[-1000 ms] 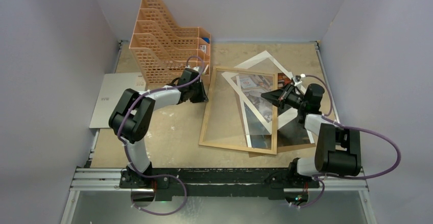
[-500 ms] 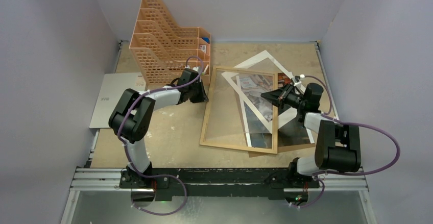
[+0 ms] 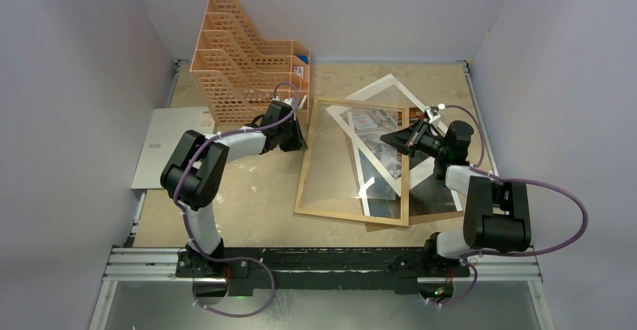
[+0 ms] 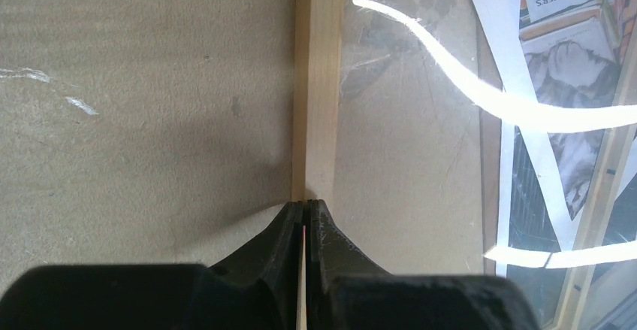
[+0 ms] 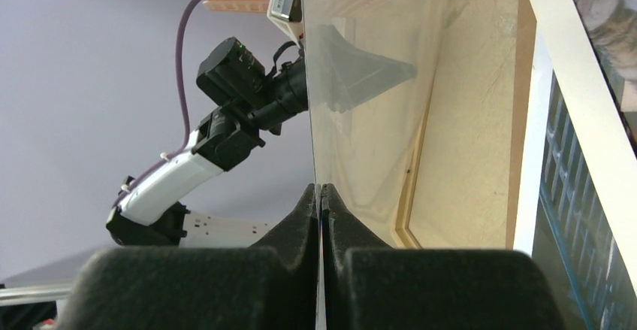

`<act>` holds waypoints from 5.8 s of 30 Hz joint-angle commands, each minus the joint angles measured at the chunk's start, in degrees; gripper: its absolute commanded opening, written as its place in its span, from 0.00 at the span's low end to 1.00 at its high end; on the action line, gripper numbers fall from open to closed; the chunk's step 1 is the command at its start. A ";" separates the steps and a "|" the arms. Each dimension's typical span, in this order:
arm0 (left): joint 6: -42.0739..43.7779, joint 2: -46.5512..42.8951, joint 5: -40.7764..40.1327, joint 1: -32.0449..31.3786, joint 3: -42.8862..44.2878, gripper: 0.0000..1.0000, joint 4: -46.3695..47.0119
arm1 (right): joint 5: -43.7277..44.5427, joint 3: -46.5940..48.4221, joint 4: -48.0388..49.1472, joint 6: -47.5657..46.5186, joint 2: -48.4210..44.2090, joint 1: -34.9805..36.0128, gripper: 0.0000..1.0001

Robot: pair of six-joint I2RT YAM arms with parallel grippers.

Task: Put the photo into the frame
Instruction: Place the photo frame item in the photo frame.

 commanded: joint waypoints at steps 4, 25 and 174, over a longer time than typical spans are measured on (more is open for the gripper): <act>-0.27 2.55 -0.03 -0.24 -1.02 0.06 -0.68 | -2.79 -0.88 11.73 1.97 1.90 2.34 0.00; -0.27 2.49 -0.42 -0.24 -1.11 0.07 -0.76 | 9.22 8.67 -27.38 -30.40 7.01 2.26 0.00; -1.59 -2.17 -2.12 -0.15 -5.68 0.46 1.06 | 19.55 17.12 -52.30 -47.94 9.01 4.10 0.12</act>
